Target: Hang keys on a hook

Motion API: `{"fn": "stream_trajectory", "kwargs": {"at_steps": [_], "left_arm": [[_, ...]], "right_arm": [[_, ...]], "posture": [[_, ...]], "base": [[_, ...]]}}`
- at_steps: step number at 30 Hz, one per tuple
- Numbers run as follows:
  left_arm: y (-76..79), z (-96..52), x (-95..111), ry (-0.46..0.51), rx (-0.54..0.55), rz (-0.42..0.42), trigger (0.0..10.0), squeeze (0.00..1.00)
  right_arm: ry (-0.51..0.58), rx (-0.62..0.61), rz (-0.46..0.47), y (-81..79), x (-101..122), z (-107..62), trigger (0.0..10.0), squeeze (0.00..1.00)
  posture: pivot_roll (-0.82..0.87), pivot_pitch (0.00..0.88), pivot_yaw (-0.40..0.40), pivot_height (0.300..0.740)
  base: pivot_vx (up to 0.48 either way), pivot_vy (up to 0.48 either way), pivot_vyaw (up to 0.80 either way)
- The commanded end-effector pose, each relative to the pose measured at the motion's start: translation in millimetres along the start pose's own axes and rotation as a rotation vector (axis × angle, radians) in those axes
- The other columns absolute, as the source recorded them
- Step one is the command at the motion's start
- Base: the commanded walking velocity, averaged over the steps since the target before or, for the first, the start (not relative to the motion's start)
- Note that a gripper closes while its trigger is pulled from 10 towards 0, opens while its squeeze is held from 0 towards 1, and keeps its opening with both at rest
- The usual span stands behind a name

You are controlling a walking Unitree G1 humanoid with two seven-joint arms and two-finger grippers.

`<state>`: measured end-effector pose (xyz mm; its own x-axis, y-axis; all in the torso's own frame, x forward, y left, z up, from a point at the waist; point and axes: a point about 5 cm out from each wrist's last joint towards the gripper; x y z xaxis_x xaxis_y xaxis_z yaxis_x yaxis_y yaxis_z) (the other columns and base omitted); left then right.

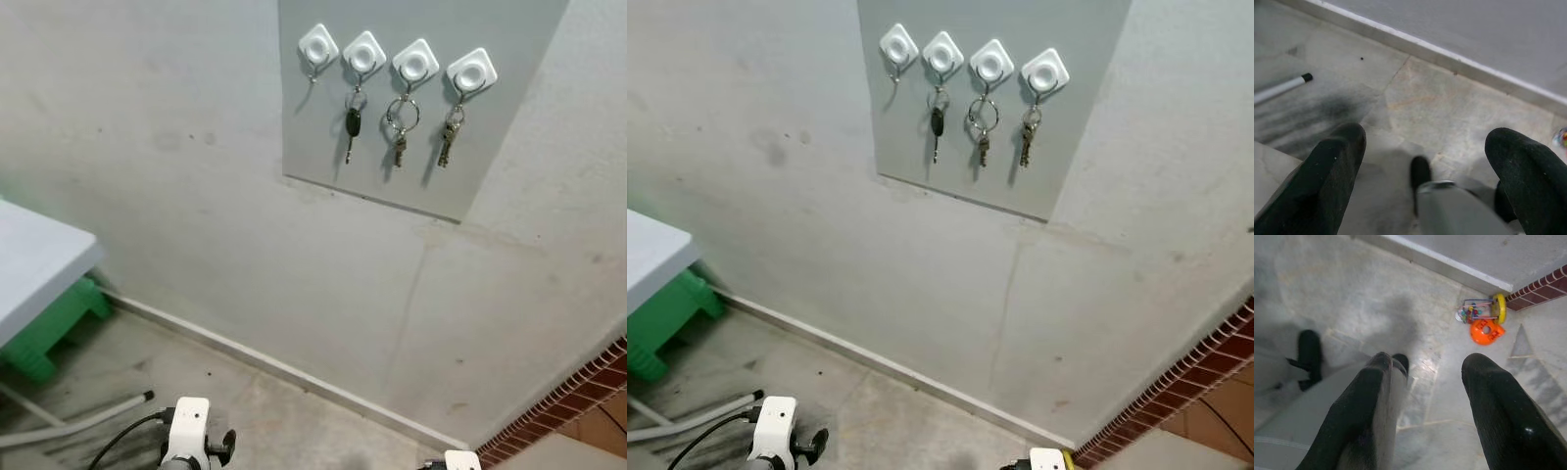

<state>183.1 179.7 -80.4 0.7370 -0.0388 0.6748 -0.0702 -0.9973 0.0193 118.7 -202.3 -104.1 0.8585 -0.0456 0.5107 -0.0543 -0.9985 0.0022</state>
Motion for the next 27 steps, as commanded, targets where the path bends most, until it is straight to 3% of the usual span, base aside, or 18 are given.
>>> {"fn": "stream_trajectory", "kwargs": {"at_steps": [1, 27], "left_arm": [[-5.3, -1.4, -3.1, -0.018, 0.013, 0.012, 10.0, 0.0], [-5.2, -1.9, -4.9, -0.023, 0.015, 0.006, 10.0, 0.0]], "right_arm": [[0.007, 0.005, -0.013, -3.9, 3.7, 1.5, 10.0, 0.0], [-0.002, 0.022, -0.062, -2.9, 4.2, 1.5, 10.0, 0.0]], "posture": [[-0.06, 0.0, -0.006, 0.74], [-0.05, 0.0, -0.021, 0.74]], "base": [[0.0, 0.0, 0.8], [0.0, 0.0, 0.8]]}}
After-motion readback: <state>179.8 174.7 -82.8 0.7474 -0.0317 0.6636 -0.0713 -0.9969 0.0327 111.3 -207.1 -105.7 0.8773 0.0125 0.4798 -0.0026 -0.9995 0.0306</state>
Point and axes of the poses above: a point about 5 cm out from each wrist's last joint towards the gripper, its own z axis pointing out of the wrist towards the gripper, its own x axis along the axis of the wrist's last joint, y = z × x, and after that the axes turned 1 degree about z, right-handed
